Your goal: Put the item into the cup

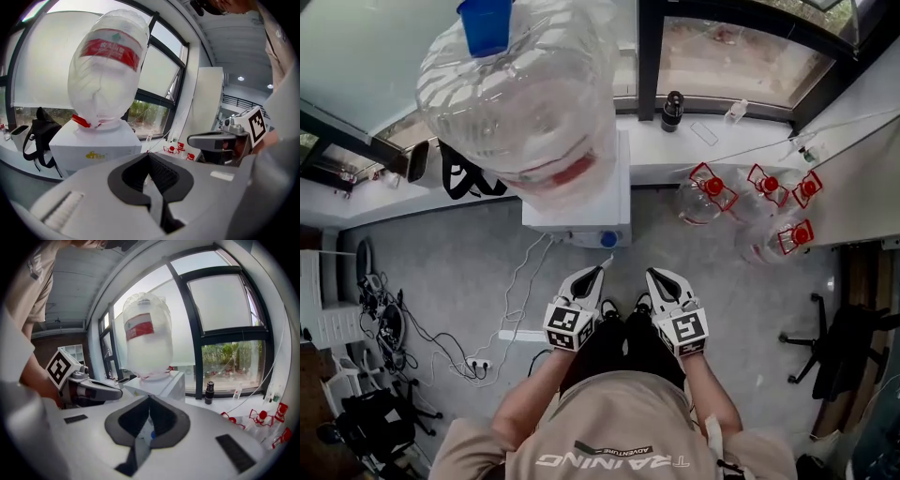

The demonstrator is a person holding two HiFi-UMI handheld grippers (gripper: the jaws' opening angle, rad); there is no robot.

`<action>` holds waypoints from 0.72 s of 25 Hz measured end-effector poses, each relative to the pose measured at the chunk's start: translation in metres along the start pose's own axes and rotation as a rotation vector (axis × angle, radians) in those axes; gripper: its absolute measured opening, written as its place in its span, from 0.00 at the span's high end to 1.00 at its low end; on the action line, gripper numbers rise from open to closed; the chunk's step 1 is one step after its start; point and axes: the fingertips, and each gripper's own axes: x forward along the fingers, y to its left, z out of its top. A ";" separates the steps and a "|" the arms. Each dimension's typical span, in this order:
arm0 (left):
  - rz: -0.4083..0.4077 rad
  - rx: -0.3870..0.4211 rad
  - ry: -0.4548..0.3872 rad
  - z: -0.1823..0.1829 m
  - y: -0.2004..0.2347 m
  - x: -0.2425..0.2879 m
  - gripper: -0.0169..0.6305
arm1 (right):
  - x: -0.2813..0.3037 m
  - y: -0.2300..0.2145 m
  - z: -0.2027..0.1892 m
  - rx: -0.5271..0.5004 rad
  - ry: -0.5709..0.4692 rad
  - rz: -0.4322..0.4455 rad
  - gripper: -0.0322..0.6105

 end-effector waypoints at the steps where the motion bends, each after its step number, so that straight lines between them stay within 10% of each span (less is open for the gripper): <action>1: 0.012 -0.004 0.016 -0.008 0.004 0.004 0.96 | 0.006 -0.001 -0.005 0.006 0.004 0.009 0.93; 18: 0.161 -0.156 0.134 -0.161 0.094 0.115 0.96 | 0.098 -0.018 -0.177 0.117 0.148 0.090 0.93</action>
